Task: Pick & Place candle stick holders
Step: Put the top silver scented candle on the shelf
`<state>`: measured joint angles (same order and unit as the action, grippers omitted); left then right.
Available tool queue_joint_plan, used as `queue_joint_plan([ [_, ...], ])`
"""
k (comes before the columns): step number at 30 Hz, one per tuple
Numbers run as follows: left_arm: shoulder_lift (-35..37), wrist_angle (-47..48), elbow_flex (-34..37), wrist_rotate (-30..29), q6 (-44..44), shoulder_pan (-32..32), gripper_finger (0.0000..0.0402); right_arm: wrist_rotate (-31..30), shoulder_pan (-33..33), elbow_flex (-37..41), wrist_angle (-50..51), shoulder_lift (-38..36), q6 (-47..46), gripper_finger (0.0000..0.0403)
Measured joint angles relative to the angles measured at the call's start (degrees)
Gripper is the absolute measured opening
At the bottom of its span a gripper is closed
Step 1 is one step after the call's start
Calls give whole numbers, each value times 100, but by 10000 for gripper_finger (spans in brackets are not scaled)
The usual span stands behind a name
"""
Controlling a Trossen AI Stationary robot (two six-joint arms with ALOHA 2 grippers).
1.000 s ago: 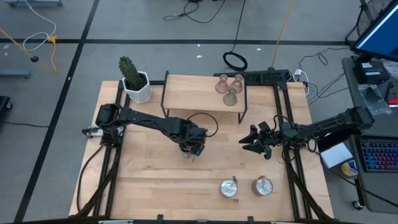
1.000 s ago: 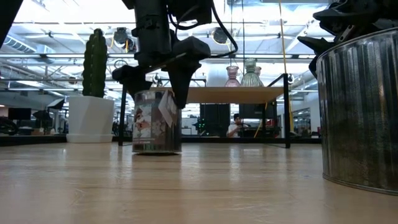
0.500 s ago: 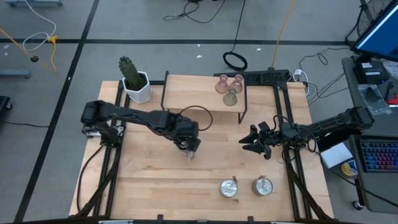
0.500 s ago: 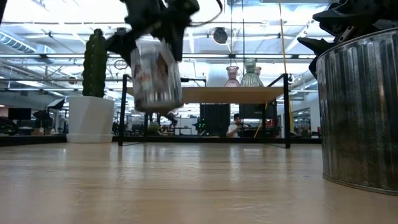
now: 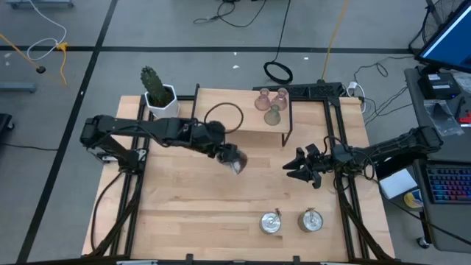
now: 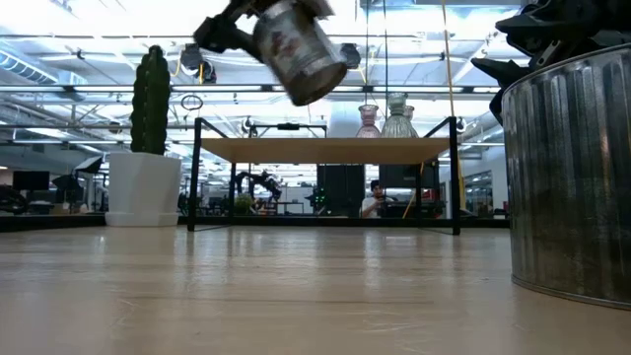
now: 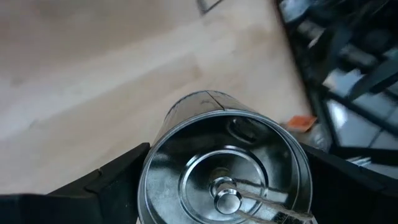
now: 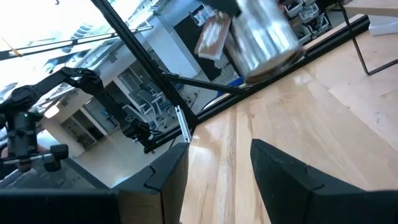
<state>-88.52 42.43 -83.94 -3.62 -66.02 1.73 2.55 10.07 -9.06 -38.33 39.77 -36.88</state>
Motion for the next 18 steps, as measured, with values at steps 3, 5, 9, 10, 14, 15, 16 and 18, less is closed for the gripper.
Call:
queue_joint_plan([
  [3, -5, 35, -256, -55, 361, -175, 356, -2, 0, 0, -11, -2, -49, 166],
  [5, -39, 43, -541, -182, 689, -305, 356, 9, 0, 0, -13, 0, -63, 166],
  [9, -47, 548, -1083, -784, 1292, -617, 356, 7, 0, 0, -53, 0, -66, 166],
  [10, -48, 621, -1210, -919, 1410, -697, 356, 7, 0, 0, -57, 0, -64, 166],
  [14, -40, 1055, -1653, -1379, 1922, -1001, 356, 7, 0, 0, -70, 0, -63, 166],
  [15, -40, 1044, -1720, -1457, 2038, -1080, 356, 7, 0, 0, -72, 0, -63, 166],
  [16, -40, 979, -1764, -1526, 2142, -1158, 356, 7, 0, 0, -72, 0, -66, 166],
  [18, -42, 975, -1791, -1634, 2329, -1320, 356, 7, 0, 0, -70, 0, -101, 166],
])
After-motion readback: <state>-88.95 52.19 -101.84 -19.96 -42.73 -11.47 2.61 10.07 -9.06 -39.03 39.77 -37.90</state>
